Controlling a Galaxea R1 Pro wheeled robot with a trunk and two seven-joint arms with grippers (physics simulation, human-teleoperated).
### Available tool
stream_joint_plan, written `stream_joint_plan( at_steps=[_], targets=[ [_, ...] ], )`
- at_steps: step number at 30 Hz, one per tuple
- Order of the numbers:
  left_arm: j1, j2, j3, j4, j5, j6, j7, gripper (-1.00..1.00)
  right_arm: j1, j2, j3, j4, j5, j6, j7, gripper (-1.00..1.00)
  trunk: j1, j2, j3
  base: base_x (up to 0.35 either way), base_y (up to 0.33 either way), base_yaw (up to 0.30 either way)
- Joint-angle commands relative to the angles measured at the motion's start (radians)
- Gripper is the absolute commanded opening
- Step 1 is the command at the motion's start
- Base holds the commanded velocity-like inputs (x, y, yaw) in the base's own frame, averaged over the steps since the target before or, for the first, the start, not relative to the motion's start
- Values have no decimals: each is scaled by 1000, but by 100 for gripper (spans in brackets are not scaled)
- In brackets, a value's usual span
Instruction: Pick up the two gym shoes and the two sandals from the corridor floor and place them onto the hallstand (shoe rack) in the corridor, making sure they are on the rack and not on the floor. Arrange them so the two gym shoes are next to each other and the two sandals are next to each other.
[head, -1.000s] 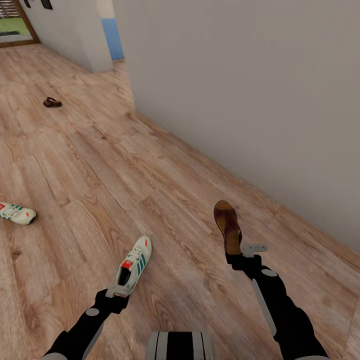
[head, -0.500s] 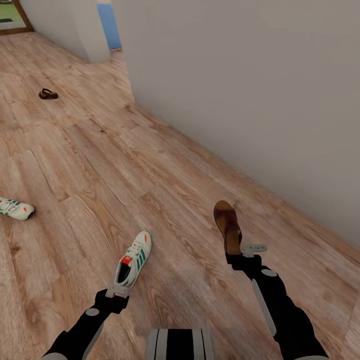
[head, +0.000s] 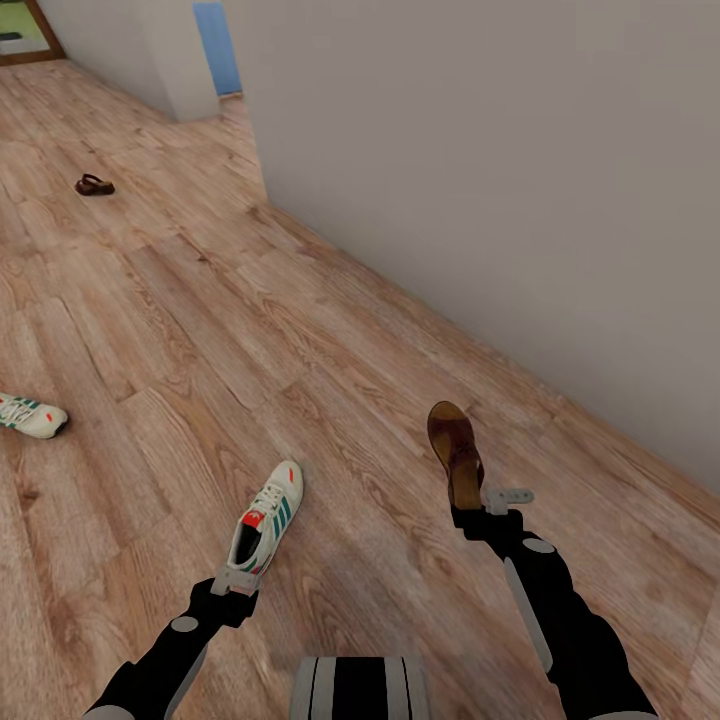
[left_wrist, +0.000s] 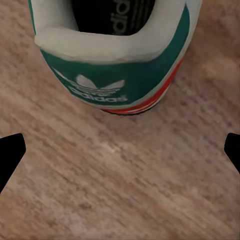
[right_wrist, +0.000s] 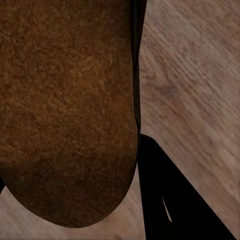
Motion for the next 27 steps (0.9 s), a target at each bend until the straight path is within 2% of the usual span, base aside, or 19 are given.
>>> stream_joint_plan(
  at_steps=[1,7,27],
  targets=[
    [0,0,-1,-3,-6,5,-3,100,0,0,0,-2,-4,6,-2,-100,0,0,-1,70,0,0],
    [0,0,-1,-3,-6,4,-3,100,0,0,1,-1,-4,6,-2,-100,0,0,-1,123,0,0],
    [0,0,-1,-3,-6,4,-3,100,0,0,0,-2,-4,6,-2,-100,0,0,-1,28,0,0]
  ],
)
